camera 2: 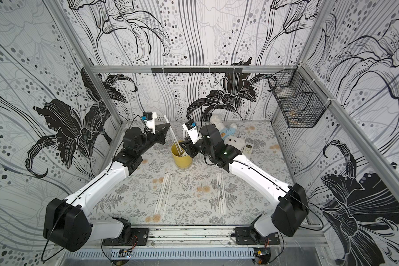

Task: Take the straws out of the storage container
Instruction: Pick up the straw from the container, then place the straw at the center of the board.

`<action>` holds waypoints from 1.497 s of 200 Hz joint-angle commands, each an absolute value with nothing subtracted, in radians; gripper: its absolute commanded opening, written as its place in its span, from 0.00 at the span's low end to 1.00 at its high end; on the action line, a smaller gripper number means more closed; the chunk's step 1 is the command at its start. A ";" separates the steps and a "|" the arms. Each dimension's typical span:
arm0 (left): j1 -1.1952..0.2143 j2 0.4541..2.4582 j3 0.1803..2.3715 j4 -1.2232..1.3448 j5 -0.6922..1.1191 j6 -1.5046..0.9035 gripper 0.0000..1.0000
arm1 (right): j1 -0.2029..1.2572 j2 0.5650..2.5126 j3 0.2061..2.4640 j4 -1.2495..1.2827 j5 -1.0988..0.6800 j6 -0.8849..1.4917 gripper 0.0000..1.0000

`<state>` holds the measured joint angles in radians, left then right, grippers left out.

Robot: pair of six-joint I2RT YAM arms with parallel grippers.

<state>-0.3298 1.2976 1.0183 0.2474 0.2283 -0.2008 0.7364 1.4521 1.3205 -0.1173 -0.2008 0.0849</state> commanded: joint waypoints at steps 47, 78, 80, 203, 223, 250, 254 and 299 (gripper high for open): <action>-0.390 1.118 1.046 0.109 0.081 -0.158 0.00 | 0.775 1.407 1.392 -0.163 -0.188 0.087 0.43; -0.437 1.060 1.051 -0.058 0.019 -0.161 0.00 | 0.804 1.407 1.389 -0.169 -0.198 0.085 0.44; -0.438 1.056 1.050 -0.070 0.017 -0.163 0.00 | 0.806 1.406 1.385 -0.167 -0.198 0.087 0.44; -0.449 1.182 1.117 -0.739 0.035 -0.211 0.00 | 0.886 1.368 1.183 -0.081 -0.218 0.217 0.46; -0.451 1.231 1.096 -0.750 0.046 -0.206 0.00 | 0.903 1.392 1.171 -0.071 -0.243 0.237 0.46; -0.451 1.293 1.068 -0.746 0.080 -0.199 0.00 | 0.923 1.430 1.153 -0.087 -0.239 0.265 0.46; -0.451 1.303 1.064 -0.746 0.079 -0.199 0.00 | 0.923 1.433 1.146 -0.087 -0.237 0.272 0.46; -0.452 1.396 1.032 -0.743 0.085 -0.200 0.00 | 0.927 1.438 1.051 -0.035 -0.241 0.321 0.47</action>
